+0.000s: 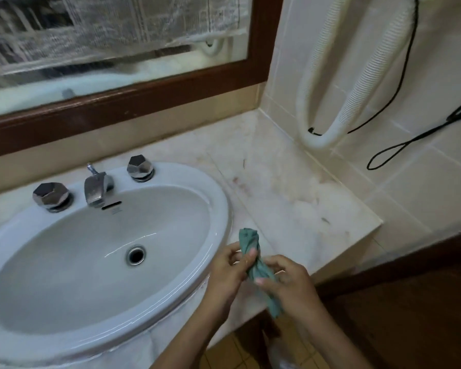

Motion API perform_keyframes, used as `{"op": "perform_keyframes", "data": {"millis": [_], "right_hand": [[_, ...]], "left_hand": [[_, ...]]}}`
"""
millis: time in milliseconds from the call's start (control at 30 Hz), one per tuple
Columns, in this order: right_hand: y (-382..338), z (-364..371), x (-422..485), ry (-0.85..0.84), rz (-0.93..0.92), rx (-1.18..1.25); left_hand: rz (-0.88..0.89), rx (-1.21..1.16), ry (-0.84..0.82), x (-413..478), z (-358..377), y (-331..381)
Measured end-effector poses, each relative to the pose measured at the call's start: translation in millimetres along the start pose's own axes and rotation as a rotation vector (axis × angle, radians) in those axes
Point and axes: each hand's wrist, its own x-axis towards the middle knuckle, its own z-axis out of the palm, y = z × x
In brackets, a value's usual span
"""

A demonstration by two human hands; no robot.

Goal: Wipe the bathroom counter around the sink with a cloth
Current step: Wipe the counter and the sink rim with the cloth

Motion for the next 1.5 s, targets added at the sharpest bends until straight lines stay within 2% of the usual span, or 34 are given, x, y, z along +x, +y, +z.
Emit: {"op": "perform_keyframes", "data": {"millis": [133, 200, 267, 333, 367, 467, 533, 600, 633, 700, 767, 867, 967, 1367, 1500], "right_hand": [[8, -60, 42, -0.144, 0.253, 0.617], [11, -84, 63, -0.203, 0.345, 0.748], [13, -104, 85, -0.163, 0.356, 0.785], [13, -125, 107, -0.031, 0.262, 0.635], [13, -135, 119, 0.068, 0.153, 0.445], [17, -151, 153, 0.41, -0.361, -0.419], [30, -143, 173, 0.351, -0.544, -0.787], [41, -132, 187, 0.17, -0.557, -0.935], [42, -130, 191, 0.119, -0.559, -0.964], [40, -128, 198, 0.159, -0.57, -0.996], [38, -128, 206, 0.186, -0.524, -1.043], [53, -126, 224, 0.045, -0.501, -1.18], [53, -126, 249, -0.001, -0.534, -1.236], [-61, -49, 439, 0.164, -0.3, -1.175], [-95, 11, 457, 0.056, -0.382, -1.146]], "left_hand": [[-0.101, -0.327, 0.011, 29, 43, -2], [-0.138, -0.365, 0.025, 44, 62, -3], [-0.148, -0.27, 0.089, 58, 76, -2], [-0.093, -0.092, 0.211, 68, 79, 1], [-0.038, 0.0, 0.266, 72, 78, 5], [0.139, 0.192, 0.441, 78, 64, 15], [0.24, 0.366, 0.549, 80, 50, 19], [0.322, 0.529, 0.609, 83, 33, 20], [0.356, 0.63, 0.617, 86, 24, 20], [0.365, 0.805, 0.628, 96, 9, 20], [0.268, 0.88, 0.649, 108, 3, 23], [0.114, 0.968, 0.634, 130, 4, 26], [0.067, 0.988, 0.606, 147, 5, 26], [0.067, 1.081, 0.648, 162, 6, 17], [0.057, 1.121, 0.655, 163, 5, 18]]}}
